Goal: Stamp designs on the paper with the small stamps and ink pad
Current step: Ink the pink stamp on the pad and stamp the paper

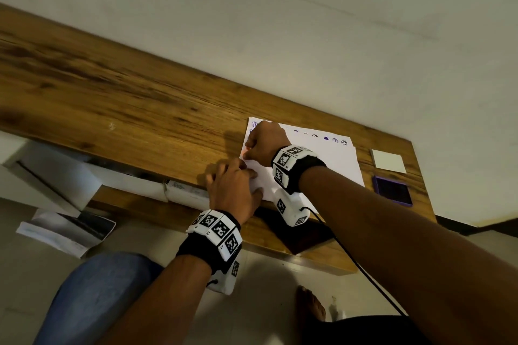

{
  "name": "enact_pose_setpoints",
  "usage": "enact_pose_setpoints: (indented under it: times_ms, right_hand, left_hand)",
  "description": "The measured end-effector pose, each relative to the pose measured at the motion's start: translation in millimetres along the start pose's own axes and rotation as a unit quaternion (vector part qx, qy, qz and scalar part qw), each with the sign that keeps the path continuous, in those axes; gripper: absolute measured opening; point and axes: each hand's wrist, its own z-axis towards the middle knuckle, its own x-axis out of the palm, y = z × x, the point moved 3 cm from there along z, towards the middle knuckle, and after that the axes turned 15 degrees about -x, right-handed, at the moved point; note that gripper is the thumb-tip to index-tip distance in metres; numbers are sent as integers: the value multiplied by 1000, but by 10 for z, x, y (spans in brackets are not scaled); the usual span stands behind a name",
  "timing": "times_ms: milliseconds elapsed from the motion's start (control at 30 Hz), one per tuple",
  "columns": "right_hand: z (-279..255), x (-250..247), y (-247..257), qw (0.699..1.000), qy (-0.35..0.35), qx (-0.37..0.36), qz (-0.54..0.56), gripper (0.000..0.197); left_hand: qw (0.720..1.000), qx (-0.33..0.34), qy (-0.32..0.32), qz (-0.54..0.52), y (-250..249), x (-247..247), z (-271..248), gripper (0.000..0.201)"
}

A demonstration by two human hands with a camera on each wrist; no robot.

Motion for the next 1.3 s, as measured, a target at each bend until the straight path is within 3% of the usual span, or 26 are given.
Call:
enact_pose_setpoints:
  times_ms: [167,233,333,400,500,733,867,1067,1300]
  right_hand:
    - [-38,19,0,1000,-10,13,12,19]
    - [-73,39,-92,995,-53,43,67,19]
    - [-243,-36,-255,941,-225,112,227,21]
    - [-404,-69,-337,895,-283,137,317,24]
    - [-661,-136,-401,877,-293,129,359,23]
    - [-1237,-184,-630,889,-292,105,337,28]
    - [-1613,-277,-850,885,-323,96,320,30]
    - [-2336,-516,-1383,840,-420,136,315,24]
    - [-3142,-679,-2085,786,-511,207,279,14]
  left_hand:
    - [1000,-4,-3,-3,-16,-29,-16,37]
    - [1000,-9,-3,-11,-7,-26,9,35]
    - [1000,-12,7,-25,-13,-19,42,35]
    - [1000,-13,11,-23,-9,-27,45,35]
    - [999,-20,10,-47,-3,-38,47,35]
    - [994,-22,-7,-110,-10,-106,25,28]
    - [991,28,-27,-126,-74,-143,-58,25]
    - [974,135,16,-182,-383,35,-407,15]
    - [962,241,84,-96,-1115,510,-887,14]
